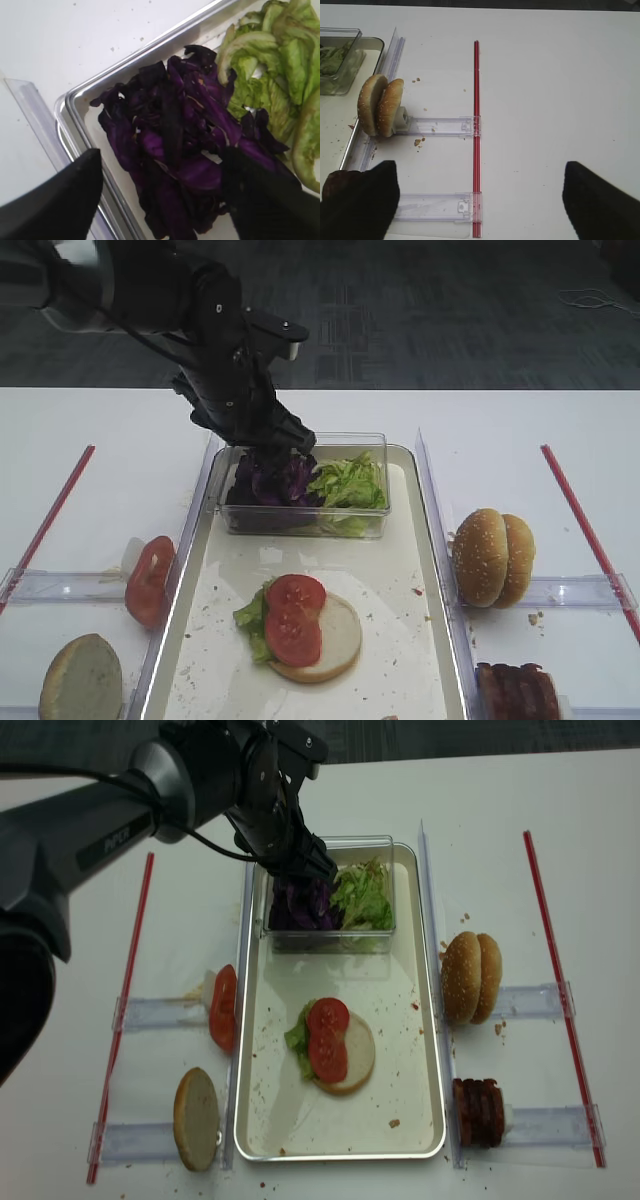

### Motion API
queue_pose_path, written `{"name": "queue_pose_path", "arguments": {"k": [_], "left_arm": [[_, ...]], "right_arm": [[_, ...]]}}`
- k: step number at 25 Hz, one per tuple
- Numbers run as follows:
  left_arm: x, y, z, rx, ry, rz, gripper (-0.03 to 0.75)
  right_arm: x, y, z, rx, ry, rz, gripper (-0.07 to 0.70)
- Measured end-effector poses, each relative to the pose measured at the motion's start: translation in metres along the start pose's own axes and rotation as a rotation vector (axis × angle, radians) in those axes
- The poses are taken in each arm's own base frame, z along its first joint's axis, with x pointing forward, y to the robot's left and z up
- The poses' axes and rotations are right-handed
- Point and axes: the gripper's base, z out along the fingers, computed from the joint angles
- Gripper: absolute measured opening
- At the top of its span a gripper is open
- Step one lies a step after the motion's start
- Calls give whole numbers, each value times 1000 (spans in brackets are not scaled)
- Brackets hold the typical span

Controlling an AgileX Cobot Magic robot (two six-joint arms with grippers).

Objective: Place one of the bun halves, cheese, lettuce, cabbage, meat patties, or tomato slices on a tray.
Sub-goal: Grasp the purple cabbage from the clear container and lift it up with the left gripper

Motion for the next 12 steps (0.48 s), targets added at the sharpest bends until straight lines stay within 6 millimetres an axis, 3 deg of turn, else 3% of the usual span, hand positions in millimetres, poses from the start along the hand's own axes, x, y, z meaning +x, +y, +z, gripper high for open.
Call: {"name": "queue_pose_path", "arguments": {"k": [12], "left_arm": [[5,-5,31,24,25,-14,399]], "right_arm": [[0,0,0,0,0,0,685]]}}
